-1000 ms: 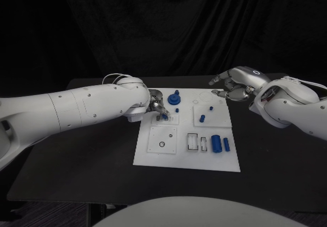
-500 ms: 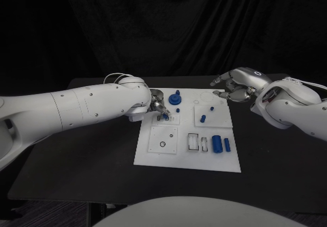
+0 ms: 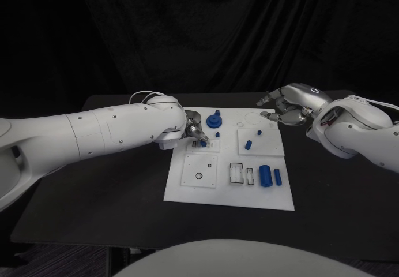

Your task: Assemble the parts on the task board

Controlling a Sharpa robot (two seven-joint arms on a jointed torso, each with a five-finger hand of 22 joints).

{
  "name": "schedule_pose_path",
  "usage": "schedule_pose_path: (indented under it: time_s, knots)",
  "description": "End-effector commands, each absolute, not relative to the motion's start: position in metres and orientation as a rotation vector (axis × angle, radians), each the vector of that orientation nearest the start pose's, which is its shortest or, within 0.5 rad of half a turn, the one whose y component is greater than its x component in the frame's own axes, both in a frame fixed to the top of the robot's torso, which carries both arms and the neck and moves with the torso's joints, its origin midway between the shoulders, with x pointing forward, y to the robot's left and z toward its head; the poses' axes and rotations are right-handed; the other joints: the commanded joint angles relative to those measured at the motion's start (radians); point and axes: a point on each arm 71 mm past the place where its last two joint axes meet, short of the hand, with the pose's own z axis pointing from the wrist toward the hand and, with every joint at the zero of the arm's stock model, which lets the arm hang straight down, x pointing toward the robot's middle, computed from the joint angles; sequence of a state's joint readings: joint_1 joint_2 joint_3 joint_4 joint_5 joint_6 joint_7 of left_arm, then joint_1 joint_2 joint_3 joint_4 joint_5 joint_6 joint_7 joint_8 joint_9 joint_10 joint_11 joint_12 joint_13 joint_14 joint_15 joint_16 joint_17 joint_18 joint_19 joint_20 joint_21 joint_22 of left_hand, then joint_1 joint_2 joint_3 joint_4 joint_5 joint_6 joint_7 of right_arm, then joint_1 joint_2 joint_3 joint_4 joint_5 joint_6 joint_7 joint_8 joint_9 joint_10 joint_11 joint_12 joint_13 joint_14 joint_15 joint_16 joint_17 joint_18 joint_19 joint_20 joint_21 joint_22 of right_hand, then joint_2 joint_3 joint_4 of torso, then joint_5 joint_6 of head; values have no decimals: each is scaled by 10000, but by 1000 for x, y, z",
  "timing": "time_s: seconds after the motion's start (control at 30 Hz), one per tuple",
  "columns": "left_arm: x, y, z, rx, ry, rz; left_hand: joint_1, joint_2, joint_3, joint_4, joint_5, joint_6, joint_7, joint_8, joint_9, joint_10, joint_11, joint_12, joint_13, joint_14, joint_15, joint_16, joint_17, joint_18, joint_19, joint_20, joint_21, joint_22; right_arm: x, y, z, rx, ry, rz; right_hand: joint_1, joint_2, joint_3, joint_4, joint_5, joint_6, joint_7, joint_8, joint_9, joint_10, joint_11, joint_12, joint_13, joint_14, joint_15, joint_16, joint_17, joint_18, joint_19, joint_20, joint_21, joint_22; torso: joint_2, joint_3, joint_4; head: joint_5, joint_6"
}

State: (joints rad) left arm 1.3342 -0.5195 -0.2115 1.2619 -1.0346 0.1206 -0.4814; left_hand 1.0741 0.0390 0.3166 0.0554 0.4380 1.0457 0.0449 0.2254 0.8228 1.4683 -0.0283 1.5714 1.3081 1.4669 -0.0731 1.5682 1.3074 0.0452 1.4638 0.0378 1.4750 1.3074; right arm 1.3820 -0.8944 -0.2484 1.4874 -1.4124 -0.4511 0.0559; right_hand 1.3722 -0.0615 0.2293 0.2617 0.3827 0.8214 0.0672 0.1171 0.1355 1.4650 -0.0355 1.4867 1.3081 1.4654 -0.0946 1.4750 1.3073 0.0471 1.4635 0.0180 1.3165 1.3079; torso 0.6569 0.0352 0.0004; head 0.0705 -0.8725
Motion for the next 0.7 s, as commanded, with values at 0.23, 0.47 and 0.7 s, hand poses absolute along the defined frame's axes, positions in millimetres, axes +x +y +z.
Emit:
schedule_pose_path:
  time_s: [0.23, 0.47, 0.7]
  knots:
    - [514, 130, -235, -221, 23340, -3973, -94, 30, 85, -17, 4, 1, -44, -36, -2, 1025, -11, -6, 2627, 1039, -11, 26, 2634, -34, -100, 16, -77, 1306, 493, -237, -164, -2527, 15473, 6199, 14, 80, 64, -15, 23, 68, 20, 0, -20, 253, 79, -42, 1237, 726, 70, -21, 1059, 98, -5, 69, -75, 1871, -8, 15, 5, -22, -1]
    - [513, 131, -237, -245, 23367, -3972, -108, 23, 130, -29, 3, 1, -44, -40, 12, 1025, -11, -6, 2627, 1039, -10, 26, 2634, -25, -127, 16, -103, 1278, 493, -237, -164, -2519, 15507, 6180, 14, 80, 64, -15, 23, 68, 20, 0, -20, 253, 79, -42, 1237, 726, 70, -21, 1059, 98, -5, 69, -75, 1871, 6, 18, 2, 4, -1]
    - [513, 132, -238, -233, 23387, -3994, -163, 1, 237, -48, -20, -8, -35, -56, 47, 1025, -5, -6, 2627, 1039, -7, 26, 2634, -11, -173, 18, -151, 1233, 493, -237, -164, -2526, 15544, 6177, 20, 84, 73, -23, 23, 72, 22, -4, -26, 246, 80, -50, 1226, 724, 71, -28, 1050, 97, -3, 70, -73, 1872, 5, 13, 10, 7, -1]
